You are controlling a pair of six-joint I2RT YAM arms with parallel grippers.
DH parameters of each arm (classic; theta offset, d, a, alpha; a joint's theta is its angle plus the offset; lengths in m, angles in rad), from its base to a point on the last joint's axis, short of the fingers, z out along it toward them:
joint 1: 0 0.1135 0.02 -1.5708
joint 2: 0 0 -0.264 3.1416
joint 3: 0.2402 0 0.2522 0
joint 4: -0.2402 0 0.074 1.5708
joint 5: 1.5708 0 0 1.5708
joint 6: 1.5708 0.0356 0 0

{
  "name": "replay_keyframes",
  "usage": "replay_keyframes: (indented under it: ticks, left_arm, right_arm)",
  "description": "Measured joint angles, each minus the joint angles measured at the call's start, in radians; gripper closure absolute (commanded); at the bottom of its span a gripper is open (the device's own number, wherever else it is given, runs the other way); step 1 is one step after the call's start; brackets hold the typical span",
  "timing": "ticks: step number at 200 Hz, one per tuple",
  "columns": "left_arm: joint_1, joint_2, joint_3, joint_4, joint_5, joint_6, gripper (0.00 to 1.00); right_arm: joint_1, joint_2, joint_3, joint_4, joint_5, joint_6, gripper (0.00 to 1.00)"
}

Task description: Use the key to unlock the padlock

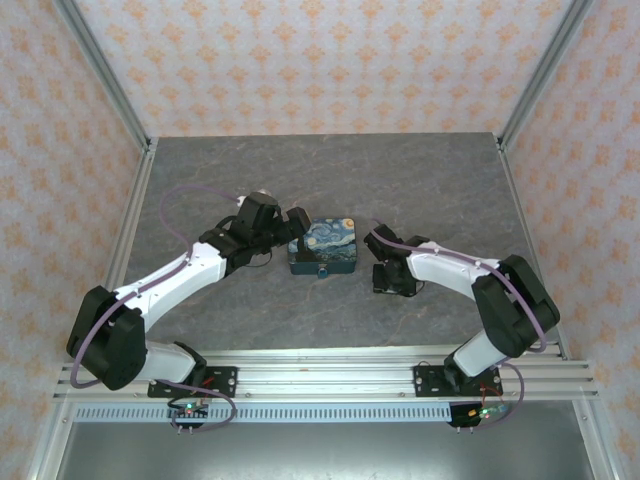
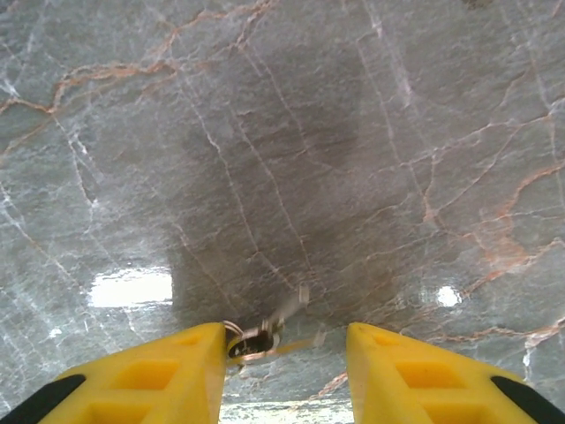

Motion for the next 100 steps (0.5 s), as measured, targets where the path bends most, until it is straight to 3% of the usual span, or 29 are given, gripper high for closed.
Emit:
replay_keyframes:
  ticks: [100]
  left_arm:
    - [0.000, 0.000, 0.000, 0.000, 0.000, 0.000, 0.00]
  right_arm:
    - [0.000, 0.003, -0.012, 0.072, -0.016, 0.049, 0.63]
